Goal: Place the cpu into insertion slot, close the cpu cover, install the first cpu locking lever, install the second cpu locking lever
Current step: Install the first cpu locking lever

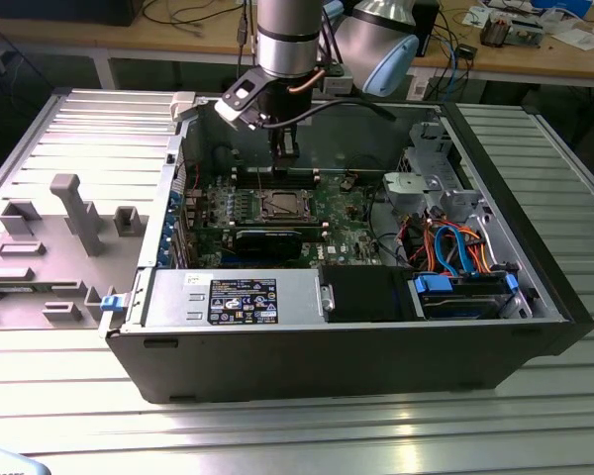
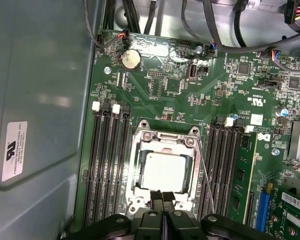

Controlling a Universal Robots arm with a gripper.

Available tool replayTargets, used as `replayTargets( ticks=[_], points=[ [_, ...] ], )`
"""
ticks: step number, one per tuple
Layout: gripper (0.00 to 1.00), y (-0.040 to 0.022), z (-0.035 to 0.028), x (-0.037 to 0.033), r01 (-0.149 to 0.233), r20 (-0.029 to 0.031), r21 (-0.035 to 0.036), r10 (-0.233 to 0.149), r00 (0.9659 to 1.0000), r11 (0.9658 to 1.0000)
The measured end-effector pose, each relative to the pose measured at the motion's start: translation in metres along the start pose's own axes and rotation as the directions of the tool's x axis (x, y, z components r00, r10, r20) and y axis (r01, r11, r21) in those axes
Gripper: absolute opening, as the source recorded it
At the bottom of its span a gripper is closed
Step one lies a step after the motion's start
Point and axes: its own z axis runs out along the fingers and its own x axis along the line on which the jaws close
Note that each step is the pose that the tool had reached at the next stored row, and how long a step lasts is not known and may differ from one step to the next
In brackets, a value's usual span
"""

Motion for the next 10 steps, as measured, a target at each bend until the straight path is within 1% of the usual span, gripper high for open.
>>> replayTargets(
  ticks=[6,7,8,9,10],
  points=[
    [0.11,0.0,0.0,0.0,0.02,0.0004,-0.0006,-0.02,0.9998,0.9998],
    [0.11,0.0,0.0,0.0,0.03,0.0006,-0.0009,-0.03,0.9996,0.9996],
    [0.11,0.0,0.0,0.0,0.065,0.0012,-0.0019,-0.065,0.9979,0.9979],
    [0.11,0.0,0.0,0.0,0.092,0.0017,-0.0027,-0.092,0.9958,0.9958],
    [0.11,0.0,0.0,0.0,0.118,0.0022,-0.0034,-0.118,0.9931,0.9931]
  ],
)
